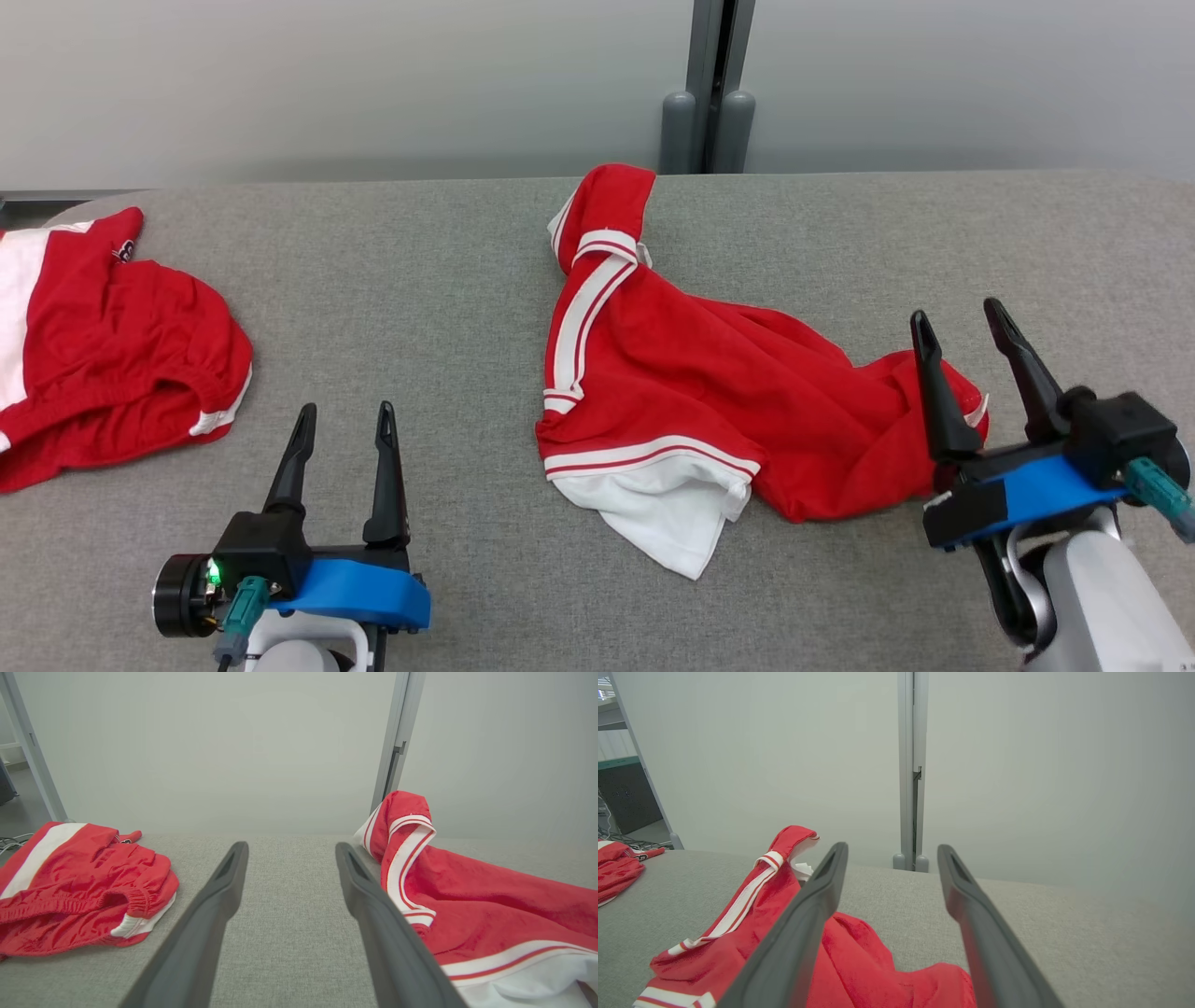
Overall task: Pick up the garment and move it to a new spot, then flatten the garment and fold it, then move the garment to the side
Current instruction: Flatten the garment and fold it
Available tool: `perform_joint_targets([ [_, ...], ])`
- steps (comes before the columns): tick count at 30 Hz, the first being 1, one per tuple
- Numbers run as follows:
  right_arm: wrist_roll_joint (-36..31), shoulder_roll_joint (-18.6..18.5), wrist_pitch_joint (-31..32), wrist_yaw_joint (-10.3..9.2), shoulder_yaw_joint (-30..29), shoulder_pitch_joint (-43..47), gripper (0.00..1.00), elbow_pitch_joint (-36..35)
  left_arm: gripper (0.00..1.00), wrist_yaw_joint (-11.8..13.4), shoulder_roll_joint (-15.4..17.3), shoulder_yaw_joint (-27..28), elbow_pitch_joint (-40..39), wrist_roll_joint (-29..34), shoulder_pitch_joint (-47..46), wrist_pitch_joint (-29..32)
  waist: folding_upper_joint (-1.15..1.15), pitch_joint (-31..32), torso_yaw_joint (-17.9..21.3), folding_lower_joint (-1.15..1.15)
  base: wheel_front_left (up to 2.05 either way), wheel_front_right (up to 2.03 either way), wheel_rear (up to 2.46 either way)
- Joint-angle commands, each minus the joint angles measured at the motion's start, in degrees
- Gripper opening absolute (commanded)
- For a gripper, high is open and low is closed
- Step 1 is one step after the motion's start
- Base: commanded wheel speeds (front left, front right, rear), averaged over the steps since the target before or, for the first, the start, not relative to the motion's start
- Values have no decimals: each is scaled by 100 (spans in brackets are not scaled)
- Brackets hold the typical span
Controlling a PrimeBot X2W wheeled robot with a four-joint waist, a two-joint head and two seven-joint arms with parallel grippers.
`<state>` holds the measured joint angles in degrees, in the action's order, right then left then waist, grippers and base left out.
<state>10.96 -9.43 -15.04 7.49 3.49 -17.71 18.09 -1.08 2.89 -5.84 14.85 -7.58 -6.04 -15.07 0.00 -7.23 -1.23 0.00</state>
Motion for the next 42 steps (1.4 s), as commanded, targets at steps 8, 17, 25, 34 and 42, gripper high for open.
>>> perform_joint_targets([
  [8, -416, 373, -20, 1, -558, 955, 100, -691, 100, -45, 0, 144, -62, 170, 0, -15, 0, 29, 125, 0, 0, 0, 0],
  [17, -509, 535, -20, 1, -665, 1129, 100, -678, 100, -5, 6, 228, -138, 370, -26, -15, 0, -13, 219, 0, 0, 0, 0],
  [25, -471, 594, -20, 1, -605, 987, 100, -616, 100, -146, 4, 106, -36, 447, -158, -15, 0, -68, 315, 0, 0, 0, 0],
  [34, -403, 611, -20, 1, -561, 867, 100, -549, 100, -401, 1, -463, 769, 440, -456, -15, 0, -187, 512, 0, 0, 0, 0],
  [42, -359, 619, -21, 1, -587, 817, 100, -542, 100, -543, 1, -958, 1745, 417, -834, -13, 0, -312, 672, 0, 0, 0, 0],
])
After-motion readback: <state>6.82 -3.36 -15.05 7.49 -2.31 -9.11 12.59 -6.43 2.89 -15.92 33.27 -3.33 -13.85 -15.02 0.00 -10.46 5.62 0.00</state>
